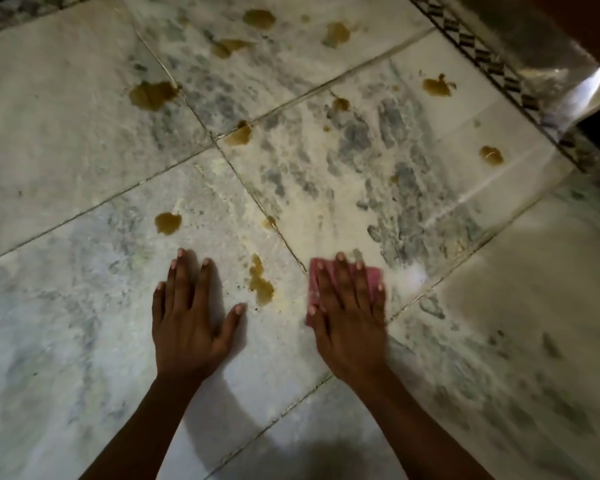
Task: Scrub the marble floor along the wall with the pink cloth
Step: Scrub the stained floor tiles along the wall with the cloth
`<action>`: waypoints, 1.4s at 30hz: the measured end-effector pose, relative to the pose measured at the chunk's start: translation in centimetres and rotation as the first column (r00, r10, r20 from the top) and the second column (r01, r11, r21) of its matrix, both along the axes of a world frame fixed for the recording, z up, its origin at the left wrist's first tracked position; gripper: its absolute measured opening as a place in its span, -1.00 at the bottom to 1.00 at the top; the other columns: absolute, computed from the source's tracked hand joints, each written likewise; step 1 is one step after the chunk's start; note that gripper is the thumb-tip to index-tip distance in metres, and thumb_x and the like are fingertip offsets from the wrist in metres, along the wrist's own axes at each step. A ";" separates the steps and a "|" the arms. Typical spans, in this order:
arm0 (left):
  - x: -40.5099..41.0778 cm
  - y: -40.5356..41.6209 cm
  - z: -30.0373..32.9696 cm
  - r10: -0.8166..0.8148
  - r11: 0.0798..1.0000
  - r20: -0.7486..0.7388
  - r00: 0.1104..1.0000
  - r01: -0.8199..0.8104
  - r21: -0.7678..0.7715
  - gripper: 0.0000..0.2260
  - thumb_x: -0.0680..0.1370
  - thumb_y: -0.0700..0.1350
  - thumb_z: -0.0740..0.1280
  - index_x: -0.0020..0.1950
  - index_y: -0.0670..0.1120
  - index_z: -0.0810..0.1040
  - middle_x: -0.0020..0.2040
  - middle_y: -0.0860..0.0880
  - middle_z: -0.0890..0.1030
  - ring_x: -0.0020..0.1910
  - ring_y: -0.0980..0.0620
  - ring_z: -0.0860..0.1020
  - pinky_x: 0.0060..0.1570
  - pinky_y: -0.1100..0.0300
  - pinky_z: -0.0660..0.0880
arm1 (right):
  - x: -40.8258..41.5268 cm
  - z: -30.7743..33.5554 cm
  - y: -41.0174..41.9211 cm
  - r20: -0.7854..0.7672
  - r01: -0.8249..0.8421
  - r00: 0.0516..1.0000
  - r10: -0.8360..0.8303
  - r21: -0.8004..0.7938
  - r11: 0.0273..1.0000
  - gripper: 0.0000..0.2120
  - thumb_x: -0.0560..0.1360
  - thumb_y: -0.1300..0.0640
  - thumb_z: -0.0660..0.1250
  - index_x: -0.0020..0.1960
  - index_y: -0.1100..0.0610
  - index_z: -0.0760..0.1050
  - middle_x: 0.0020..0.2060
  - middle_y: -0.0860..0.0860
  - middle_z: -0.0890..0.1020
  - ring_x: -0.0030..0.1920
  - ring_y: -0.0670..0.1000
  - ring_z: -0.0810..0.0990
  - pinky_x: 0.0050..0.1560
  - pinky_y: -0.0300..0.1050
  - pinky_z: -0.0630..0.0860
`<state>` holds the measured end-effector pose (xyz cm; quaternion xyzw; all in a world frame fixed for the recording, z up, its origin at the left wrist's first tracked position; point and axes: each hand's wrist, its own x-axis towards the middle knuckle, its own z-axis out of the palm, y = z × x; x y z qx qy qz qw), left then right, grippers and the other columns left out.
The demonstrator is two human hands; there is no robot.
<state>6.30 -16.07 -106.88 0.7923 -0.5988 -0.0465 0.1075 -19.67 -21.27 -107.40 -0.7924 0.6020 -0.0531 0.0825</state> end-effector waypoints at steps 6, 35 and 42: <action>0.1 -0.2 0.2 0.017 1.000 -0.057 0.998 -0.017 0.002 -0.31 0.68 0.25 0.14 0.75 -0.04 0.18 0.77 -0.13 0.08 0.75 -0.13 0.10 0.65 -0.22 0.18 | -1.2 -0.4 -5.7 -0.059 0.359 0.932 -0.358 0.011 0.933 -0.35 0.68 -0.20 0.00 0.74 -0.09 0.08 0.74 0.09 0.08 0.73 0.26 0.02 0.63 0.46 0.02; 0.5 -0.1 -0.9 0.303 0.950 -0.071 0.950 -0.307 -0.061 -0.39 0.66 0.10 0.18 0.69 -0.11 0.29 0.74 -0.10 0.22 0.72 -0.13 0.19 0.66 -0.22 0.12 | 13.3 -0.2 -5.9 -0.023 0.135 0.991 -0.135 -0.001 0.991 -0.29 0.68 -0.24 0.07 0.75 -0.11 -0.07 0.76 0.10 -0.04 0.73 0.30 -0.10 0.66 0.42 -0.05; 2.8 -0.2 0.8 0.491 0.863 -0.117 0.863 -0.501 -0.067 -0.40 0.67 0.05 0.19 0.70 -0.10 0.24 0.74 -0.14 0.19 0.72 -0.20 0.17 0.63 -0.29 0.16 | 6.4 0.6 -0.2 -0.039 -0.230 0.972 0.230 0.011 0.973 -0.30 0.65 -0.23 0.16 0.74 -0.19 0.03 0.75 0.03 0.04 0.74 0.23 0.04 0.64 0.41 0.07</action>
